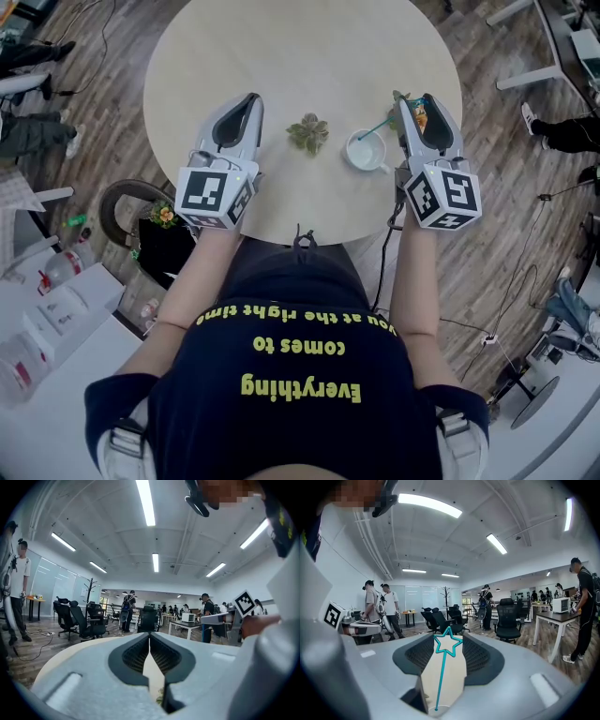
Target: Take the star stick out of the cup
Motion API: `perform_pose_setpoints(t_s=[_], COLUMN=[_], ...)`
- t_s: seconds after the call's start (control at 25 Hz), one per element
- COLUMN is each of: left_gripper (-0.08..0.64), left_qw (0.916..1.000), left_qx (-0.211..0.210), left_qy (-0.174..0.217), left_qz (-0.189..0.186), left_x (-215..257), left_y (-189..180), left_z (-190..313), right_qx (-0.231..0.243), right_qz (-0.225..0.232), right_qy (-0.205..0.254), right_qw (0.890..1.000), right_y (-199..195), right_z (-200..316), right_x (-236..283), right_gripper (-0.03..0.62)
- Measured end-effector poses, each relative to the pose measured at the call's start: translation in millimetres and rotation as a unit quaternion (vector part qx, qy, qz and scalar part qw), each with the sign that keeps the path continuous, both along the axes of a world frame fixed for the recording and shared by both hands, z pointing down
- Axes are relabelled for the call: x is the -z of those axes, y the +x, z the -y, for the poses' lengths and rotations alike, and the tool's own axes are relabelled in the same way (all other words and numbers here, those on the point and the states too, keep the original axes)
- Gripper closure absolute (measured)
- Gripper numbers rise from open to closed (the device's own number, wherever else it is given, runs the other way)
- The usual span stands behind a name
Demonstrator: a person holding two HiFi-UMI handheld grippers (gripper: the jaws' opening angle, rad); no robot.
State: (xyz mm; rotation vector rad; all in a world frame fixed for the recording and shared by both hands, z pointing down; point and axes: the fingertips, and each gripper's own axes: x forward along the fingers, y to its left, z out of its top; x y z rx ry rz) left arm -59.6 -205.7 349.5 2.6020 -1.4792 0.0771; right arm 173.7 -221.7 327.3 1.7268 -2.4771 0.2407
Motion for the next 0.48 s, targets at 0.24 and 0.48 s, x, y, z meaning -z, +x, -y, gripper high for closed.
perform_pose_setpoints(t_s=[0.24,0.48], left_gripper=[0.558,0.558], left_qw=[0.9999,0.9995], left_qx=[0.005,0.012], left_qy=[0.013,0.028], left_qz=[-0.001,-0.001], left_x=[10.0,21.1], left_y=[-4.8,-9.8], left_z=[-2.3,-5.6], right_qx=[0.01,0.02], right_qz=[-0.005,-0.007], right_qy=[0.033,0.06], right_qw=[0.999,0.998], right_y=[-7.9,-16.2], right_z=[-6.8,-14.7], right_x=[27.4,49.5], right_gripper=[0.39,0.39])
